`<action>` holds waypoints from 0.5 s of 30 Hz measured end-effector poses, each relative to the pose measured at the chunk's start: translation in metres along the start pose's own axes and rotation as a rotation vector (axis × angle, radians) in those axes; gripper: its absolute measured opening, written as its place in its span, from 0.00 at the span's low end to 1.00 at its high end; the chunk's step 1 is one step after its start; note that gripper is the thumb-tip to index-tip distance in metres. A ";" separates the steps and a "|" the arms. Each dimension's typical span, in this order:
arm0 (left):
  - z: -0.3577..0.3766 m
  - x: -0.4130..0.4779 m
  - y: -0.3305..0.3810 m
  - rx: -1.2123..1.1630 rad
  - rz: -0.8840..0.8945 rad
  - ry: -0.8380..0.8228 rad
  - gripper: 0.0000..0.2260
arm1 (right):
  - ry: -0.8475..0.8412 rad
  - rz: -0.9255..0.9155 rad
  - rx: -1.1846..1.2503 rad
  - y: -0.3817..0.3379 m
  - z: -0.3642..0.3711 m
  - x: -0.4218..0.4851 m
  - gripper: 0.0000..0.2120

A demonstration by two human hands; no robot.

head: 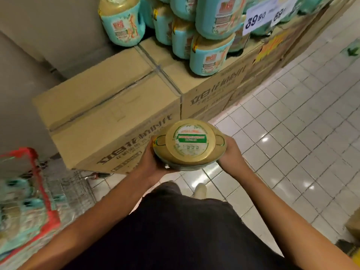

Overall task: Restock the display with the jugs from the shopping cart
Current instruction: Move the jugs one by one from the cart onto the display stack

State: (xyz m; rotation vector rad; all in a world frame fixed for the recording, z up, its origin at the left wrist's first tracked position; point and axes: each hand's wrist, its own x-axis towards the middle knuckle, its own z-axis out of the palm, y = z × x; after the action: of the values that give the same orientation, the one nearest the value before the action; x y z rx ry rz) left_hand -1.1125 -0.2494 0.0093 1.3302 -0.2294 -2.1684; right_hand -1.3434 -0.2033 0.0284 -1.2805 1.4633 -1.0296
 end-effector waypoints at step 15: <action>-0.023 0.066 0.120 -0.090 0.160 0.208 0.22 | -0.281 -0.110 -0.265 -0.020 0.048 0.223 0.10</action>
State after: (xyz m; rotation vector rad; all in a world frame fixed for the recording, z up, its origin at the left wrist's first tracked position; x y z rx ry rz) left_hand -1.0691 -0.3804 -0.0004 1.4230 -0.1485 -1.8715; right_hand -1.3032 -0.4278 0.0129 -1.6387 1.3533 -0.7043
